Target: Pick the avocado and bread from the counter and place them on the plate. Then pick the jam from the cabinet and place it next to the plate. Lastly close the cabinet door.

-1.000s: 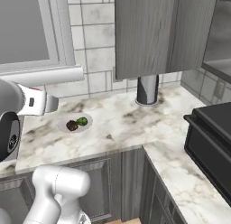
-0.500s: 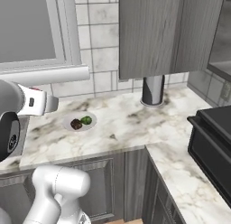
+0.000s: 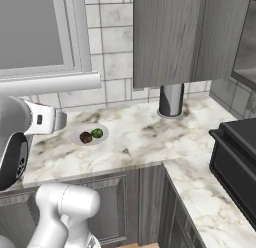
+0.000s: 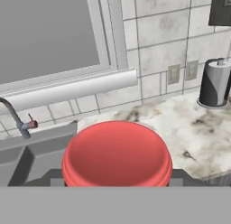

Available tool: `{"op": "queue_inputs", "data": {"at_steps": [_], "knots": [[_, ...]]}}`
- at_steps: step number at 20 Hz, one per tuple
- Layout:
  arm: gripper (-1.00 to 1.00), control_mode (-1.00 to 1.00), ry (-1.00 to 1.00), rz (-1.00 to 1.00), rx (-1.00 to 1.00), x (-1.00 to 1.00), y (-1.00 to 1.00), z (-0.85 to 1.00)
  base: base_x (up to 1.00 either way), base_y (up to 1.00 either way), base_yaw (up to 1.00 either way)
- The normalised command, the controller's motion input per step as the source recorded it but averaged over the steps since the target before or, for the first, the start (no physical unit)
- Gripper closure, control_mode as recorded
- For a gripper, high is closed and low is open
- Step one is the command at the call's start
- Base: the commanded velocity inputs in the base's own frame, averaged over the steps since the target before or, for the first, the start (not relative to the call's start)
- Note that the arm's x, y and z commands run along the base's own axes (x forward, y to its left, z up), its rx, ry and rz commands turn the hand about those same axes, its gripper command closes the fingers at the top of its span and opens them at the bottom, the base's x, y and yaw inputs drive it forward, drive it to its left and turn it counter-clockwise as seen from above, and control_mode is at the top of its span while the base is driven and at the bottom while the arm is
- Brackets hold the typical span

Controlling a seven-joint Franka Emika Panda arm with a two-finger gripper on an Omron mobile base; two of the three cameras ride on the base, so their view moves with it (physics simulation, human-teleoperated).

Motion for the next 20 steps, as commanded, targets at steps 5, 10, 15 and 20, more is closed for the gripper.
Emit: {"op": "queue_inputs", "data": {"at_steps": [5, 10, 15, 20], "knots": [[1.0, -1.0, -0.03, 0.08, 0.0, -0.13, -0.11, -0.19, 0.0, 0.0, 0.0], [1.0, -1.0, 0.0, 0.04, 0.0, 0.0, -0.02, -0.27, 0.0, 0.0, 0.0], [1.0, -1.0, -0.01, 0.0, 0.0, 0.0, -0.22, -0.26, 0.0, 0.0, 0.0], [1.0, -1.0, 0.0, 0.03, 0.0, 0.0, -0.27, -0.31, 0.0, 0.0, 0.0]]}}
